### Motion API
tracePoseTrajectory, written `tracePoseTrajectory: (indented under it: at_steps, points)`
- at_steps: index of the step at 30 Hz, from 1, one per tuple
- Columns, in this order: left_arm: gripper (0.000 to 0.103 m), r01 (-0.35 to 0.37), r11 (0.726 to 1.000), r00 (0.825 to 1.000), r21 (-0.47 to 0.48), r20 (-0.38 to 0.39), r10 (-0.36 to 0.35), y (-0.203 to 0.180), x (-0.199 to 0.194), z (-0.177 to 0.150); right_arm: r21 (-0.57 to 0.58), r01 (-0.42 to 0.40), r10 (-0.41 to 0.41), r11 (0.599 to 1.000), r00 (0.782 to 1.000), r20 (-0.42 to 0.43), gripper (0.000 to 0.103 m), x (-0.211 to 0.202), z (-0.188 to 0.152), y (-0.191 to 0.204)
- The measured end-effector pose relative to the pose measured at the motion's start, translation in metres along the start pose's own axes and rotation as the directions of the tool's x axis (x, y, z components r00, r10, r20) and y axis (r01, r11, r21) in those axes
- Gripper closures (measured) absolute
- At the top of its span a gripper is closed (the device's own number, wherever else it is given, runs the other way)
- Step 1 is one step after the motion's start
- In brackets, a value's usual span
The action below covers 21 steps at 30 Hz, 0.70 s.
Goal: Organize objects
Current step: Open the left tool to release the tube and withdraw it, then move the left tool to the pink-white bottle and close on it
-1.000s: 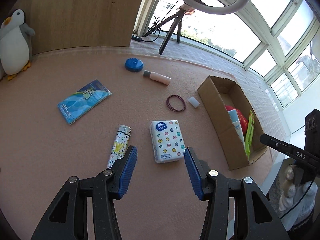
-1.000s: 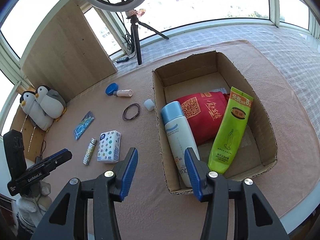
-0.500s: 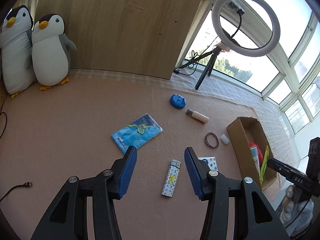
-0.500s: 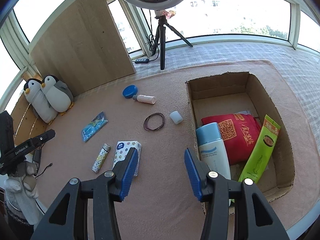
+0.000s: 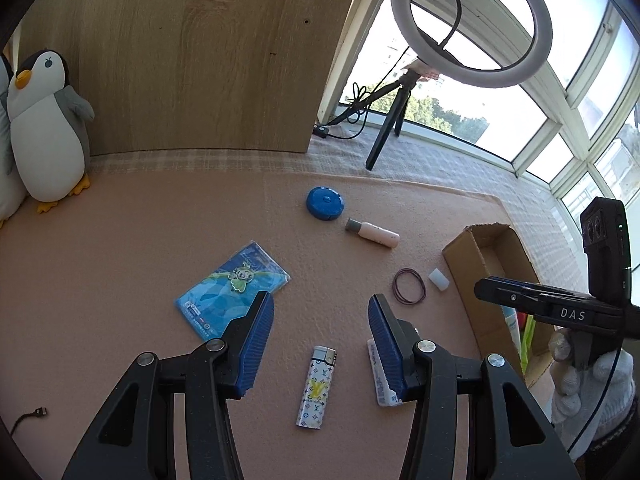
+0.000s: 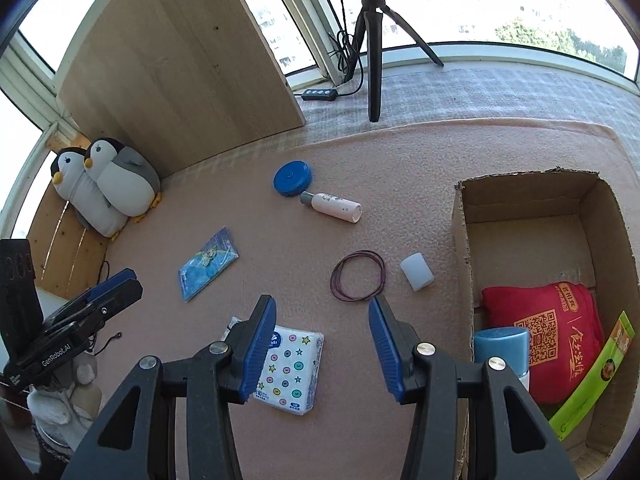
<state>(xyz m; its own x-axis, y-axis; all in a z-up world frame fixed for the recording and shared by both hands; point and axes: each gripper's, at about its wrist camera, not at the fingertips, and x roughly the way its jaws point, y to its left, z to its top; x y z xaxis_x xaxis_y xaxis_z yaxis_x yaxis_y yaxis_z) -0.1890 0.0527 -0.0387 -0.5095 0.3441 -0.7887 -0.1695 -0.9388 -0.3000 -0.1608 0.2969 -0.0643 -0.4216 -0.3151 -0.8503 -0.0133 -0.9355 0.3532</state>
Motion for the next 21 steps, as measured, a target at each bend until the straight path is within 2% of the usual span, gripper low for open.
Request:
tracePoseTrajectory:
  at_steps: [2, 4, 10, 21]
  points:
    - [0.05, 0.004, 1.0, 1.0, -0.019, -0.009, -0.004, -0.001, 0.015, 0.009, 0.002, -0.004, 0.004, 1.0, 1.0, -0.019, 0.06, 0.015, 0.0, 0.001]
    - [0.05, 0.01, 1.0, 1.0, -0.029, -0.019, -0.01, -0.004, 0.032, 0.021, 0.01, -0.007, 0.007, 1.0, 0.999, -0.037, 0.065, 0.03, 0.002, 0.0]
    - [0.051, 0.001, 1.0, 0.999, 0.027, -0.042, 0.0, -0.031, 0.086, 0.052, 0.062, 0.003, 0.003, 0.998, 0.996, -0.087, 0.076, 0.074, 0.006, -0.007]
    - [0.053, 0.044, 0.993, 0.99, 0.11, -0.14, -0.028, -0.08, 0.184, 0.089, 0.094, -0.004, 0.014, 0.996, 0.993, -0.114, 0.076, 0.097, 0.015, -0.023]
